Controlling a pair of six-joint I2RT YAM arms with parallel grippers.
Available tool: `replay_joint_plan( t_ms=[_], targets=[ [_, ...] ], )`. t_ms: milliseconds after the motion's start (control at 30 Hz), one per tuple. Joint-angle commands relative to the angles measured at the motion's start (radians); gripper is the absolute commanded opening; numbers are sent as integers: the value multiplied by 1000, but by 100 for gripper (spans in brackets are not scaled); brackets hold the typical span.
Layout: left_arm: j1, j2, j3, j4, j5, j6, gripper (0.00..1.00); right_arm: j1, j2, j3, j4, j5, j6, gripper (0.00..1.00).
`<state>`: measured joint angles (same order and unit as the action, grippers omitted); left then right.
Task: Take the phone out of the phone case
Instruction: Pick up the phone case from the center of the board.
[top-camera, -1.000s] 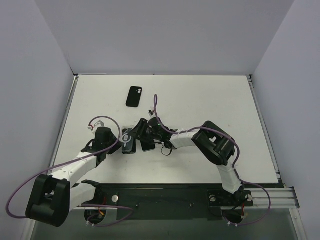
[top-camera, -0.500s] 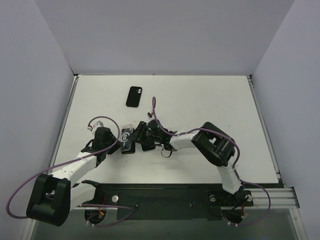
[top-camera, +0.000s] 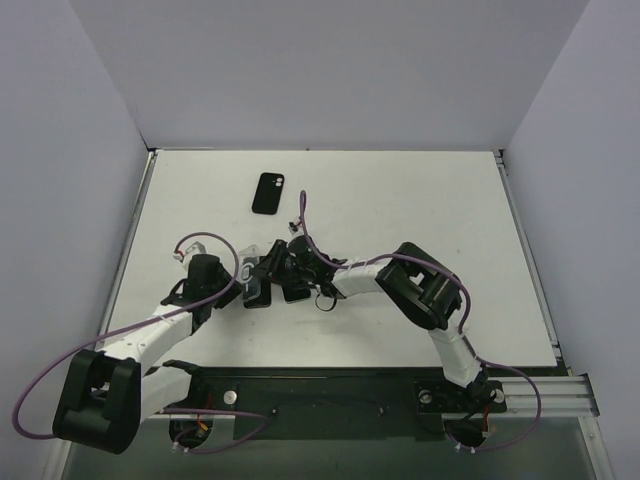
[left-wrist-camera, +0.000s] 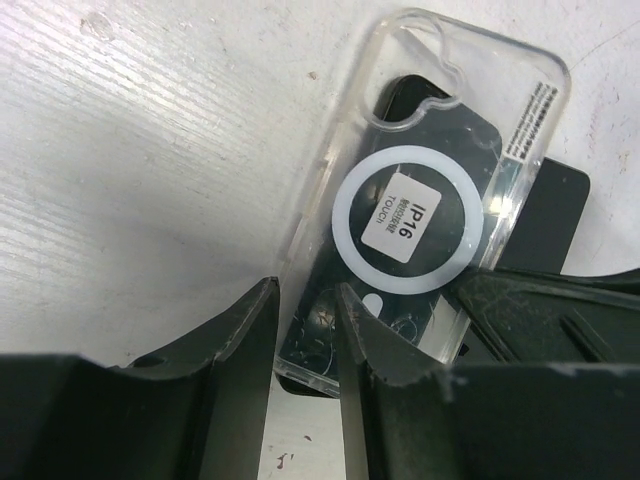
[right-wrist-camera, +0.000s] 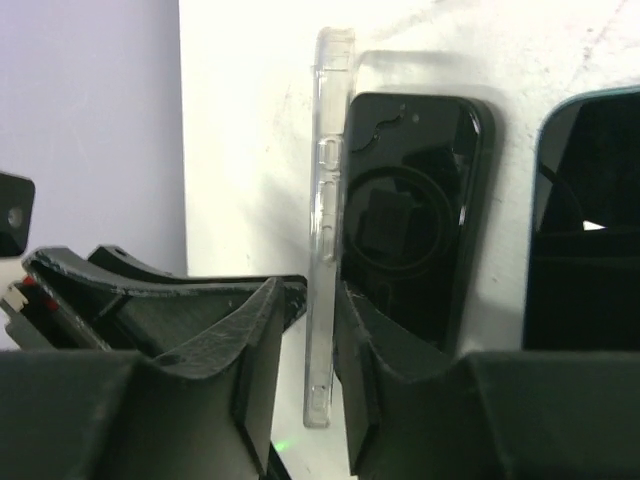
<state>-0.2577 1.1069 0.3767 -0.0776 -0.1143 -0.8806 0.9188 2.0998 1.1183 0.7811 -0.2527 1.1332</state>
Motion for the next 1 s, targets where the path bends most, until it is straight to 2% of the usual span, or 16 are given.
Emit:
replay_joint_plan(
  t_ms=[0, 133, 167, 267, 400, 533, 633, 700, 833, 867, 967],
  targets=[
    [5, -33, 5, -11, 24, -1, 38, 9, 37, 95, 64, -39, 31, 20],
    [12, -81, 22, -54, 13, 3, 39, 9, 42, 126, 57, -42, 40, 2],
    [14, -102, 25, -63, 11, 5, 40, 12, 42, 130, 56, -57, 42, 0],
    [14, -153, 48, -134, -11, 8, 44, 12, 40, 150, 81, -80, 60, 0],
    [15, -303, 112, -276, -51, 31, 54, 12, -26, 170, 24, -83, 18, 0],
    [15, -496, 194, -395, -97, 52, 69, -6, -121, 202, -117, -36, -55, 0],
    [14, -538, 266, -432, -94, 84, 77, -38, -187, 238, -348, 30, -125, 0],
    [15, -535, 312, -439, -52, 106, 82, -63, -219, 279, -510, 133, -185, 0],
    [15, -496, 375, -439, 53, 141, 87, -92, -250, 395, -846, 473, -340, 0],
    [14, -487, 379, -436, 65, 149, 88, -95, -232, 426, -896, 586, -355, 0],
    [12, -483, 409, -435, 113, 172, 89, -127, -155, 601, -1074, 722, -410, 0]
  ],
)
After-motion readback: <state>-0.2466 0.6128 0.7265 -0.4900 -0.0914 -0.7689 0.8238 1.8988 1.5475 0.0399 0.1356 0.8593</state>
